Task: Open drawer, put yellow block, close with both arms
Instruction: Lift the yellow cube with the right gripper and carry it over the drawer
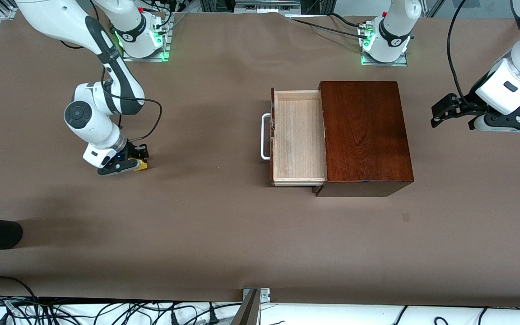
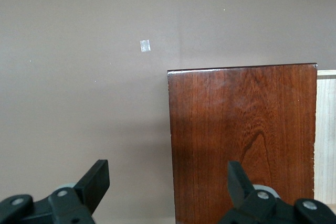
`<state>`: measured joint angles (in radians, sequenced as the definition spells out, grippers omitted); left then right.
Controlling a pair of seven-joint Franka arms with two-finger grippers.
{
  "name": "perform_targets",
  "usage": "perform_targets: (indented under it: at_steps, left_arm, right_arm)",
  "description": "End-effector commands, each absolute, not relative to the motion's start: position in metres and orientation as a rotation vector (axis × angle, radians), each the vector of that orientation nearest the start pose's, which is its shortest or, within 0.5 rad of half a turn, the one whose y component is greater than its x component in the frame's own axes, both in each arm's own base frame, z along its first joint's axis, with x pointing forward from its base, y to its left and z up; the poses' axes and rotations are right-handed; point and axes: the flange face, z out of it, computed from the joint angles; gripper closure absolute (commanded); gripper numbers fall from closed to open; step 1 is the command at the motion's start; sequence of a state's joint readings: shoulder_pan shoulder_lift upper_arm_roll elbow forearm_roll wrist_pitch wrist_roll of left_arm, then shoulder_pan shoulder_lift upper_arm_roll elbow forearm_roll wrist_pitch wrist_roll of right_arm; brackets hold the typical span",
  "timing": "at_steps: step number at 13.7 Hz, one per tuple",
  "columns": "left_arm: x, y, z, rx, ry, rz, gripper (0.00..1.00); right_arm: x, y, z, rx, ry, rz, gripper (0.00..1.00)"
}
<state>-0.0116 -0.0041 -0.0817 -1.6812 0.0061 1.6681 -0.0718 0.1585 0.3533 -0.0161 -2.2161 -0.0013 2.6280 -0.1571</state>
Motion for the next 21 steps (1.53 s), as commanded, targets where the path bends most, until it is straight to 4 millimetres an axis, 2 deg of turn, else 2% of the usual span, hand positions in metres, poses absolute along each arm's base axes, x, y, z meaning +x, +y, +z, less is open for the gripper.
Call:
perform_targets:
  at_steps: [1,4,5,7,9,11,12,13,14,15,16,18,20,21]
  left_arm:
    - [0.551,-0.053,0.59,-3.136,0.048,0.009,0.0]
    - [0.551,-0.049,0.59,-3.136,0.058,0.014,0.0]
    - [0.551,-0.048,0.59,-3.136,0.056,0.014,0.0]
    - [0.551,-0.048,0.589,-3.136,0.056,0.021,0.0]
    - [0.55,-0.049,0.589,-3.135,0.056,0.021,0.0]
    - [0.55,-0.051,0.59,-3.135,0.056,0.024,0.0]
    - [0.549,-0.052,0.59,-3.135,0.06,0.031,0.0]
    - [0.549,-0.052,0.59,-3.136,0.063,0.031,0.0]
    - [0.55,-0.053,0.591,-3.136,0.065,0.026,0.0]
    - [0.549,-0.053,0.592,-3.135,0.065,0.026,0.0]
    - [0.549,-0.058,0.593,-3.135,0.075,0.021,0.0]
    - [0.549,-0.058,0.593,-3.136,0.072,0.021,0.0]
    - [0.548,-0.053,0.592,-3.136,0.067,0.038,0.0]
    - [0.548,-0.053,0.592,-3.135,0.067,0.04,0.0]
  right_arm:
    - [0.575,0.1,0.272,-3.08,-0.58,-0.087,1.0]
    - [0.607,0.132,0.343,-3.011,-0.829,-0.062,1.0]
    - [0.614,0.151,0.366,-2.979,-0.901,-0.054,1.0]
    - [0.615,0.191,0.394,-2.926,-0.976,-0.075,1.0]
    - [0.607,0.242,0.409,-2.859,-1.089,-0.12,1.0]
    - [0.581,0.309,0.413,-2.772,-1.252,-0.127,1.0]
    - [0.559,0.347,0.411,-2.724,-1.355,-0.119,1.0]
    - [0.53,0.393,0.412,-2.667,-1.478,-0.134,1.0]
    - [0.513,0.423,0.408,-2.639,-1.597,-0.144,1.0]
    - [0.51,0.446,0.411,-2.617,-1.699,-0.176,1.0]
    - [0.498,0.481,0.417,-2.569,-1.802,-0.225,1.0]
    - [0.468,0.536,0.414,-2.489,-1.906,-0.211,1.0]
    - [0.458,0.571,0.419,-2.454,-2.016,-0.21,1.0]
    - [0.446,0.586,0.411,-2.438,-2.092,-0.209,1.0]
